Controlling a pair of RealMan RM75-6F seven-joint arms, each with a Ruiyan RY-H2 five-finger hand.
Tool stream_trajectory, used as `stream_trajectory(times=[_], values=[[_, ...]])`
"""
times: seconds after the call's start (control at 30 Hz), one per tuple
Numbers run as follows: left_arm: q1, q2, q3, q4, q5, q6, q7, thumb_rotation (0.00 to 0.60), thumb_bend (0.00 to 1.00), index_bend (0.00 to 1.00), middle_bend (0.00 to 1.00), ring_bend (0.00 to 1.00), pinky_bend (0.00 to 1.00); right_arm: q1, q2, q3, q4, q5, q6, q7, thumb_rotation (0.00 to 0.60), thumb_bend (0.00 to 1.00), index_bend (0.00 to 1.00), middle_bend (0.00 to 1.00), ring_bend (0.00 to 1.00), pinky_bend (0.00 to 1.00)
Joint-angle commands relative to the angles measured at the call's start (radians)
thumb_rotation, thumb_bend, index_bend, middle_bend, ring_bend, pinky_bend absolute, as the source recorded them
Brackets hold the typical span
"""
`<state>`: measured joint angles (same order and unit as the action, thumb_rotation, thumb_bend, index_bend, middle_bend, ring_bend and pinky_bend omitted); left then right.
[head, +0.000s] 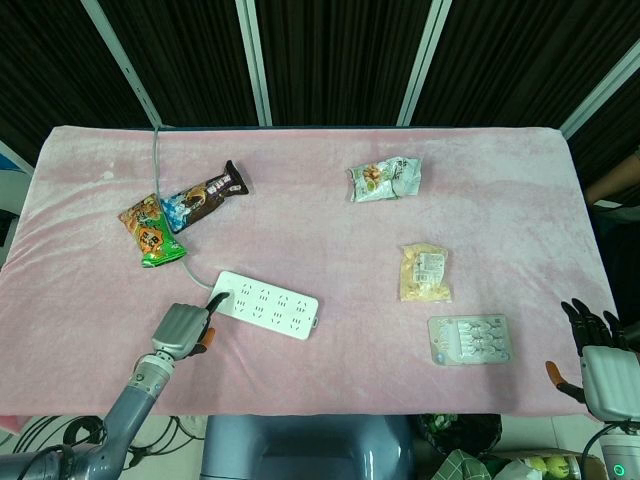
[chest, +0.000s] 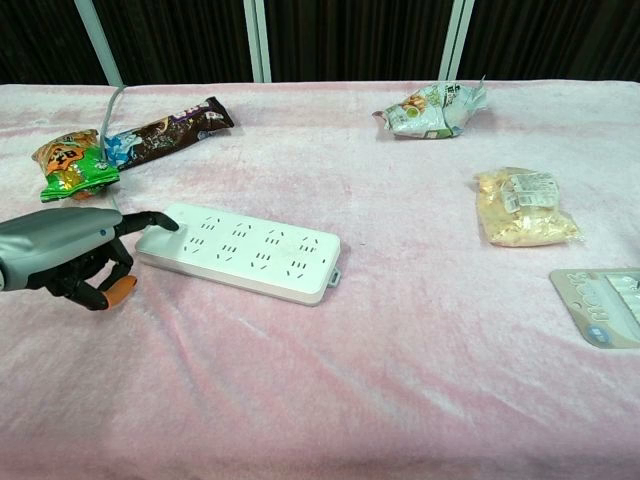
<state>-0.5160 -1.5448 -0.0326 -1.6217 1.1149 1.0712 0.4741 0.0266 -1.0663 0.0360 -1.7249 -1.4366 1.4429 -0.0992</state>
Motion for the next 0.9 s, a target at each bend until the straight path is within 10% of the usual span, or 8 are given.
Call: stream_trajectory(times=[0.03,0.27,0.43,0.5,0.9], values=[[0.003,0.013,-0.013,-0.027,0.017,0.024,-0.001,0.600,0.54,0.12,0.74,0.84,0.90,0.001,0.000,0.000,0.000,0.000,-0.001,-0.001,0.600,0.23,0.09,0.05,0.14,0.06],[0.045,0.076,-0.020,-0.140,0.143,0.176,-0.005,0.600,0.50,0.11,0.66,0.72,0.79,0.000,0.000,0.000,0.000,-0.001,0.002,-0.001,0.600,0.23,0.09,0.05,0.14,0.06],[0.122,0.173,0.026,-0.238,0.297,0.339,0.013,0.600,0.21,0.11,0.23,0.11,0.21,0.000,0.001,0.000,0.000,0.000,0.001,0.001,0.600,0.23,0.09,0.05,0.14,0.06],[0.167,0.226,0.047,-0.270,0.361,0.419,-0.007,0.600,0.15,0.11,0.14,0.01,0.10,-0.001,0.001,-0.001,0.000,-0.001,0.001,0.001,0.600,0.23,0.09,0.05,0.14,0.06],[0.342,0.501,0.136,-0.200,0.248,0.455,-0.309,0.600,0.08,0.10,0.06,0.00,0.04,-0.003,-0.002,-0.007,-0.006,-0.015,0.008,-0.012,0.600,0.23,0.09,0.05,0.14,0.06]])
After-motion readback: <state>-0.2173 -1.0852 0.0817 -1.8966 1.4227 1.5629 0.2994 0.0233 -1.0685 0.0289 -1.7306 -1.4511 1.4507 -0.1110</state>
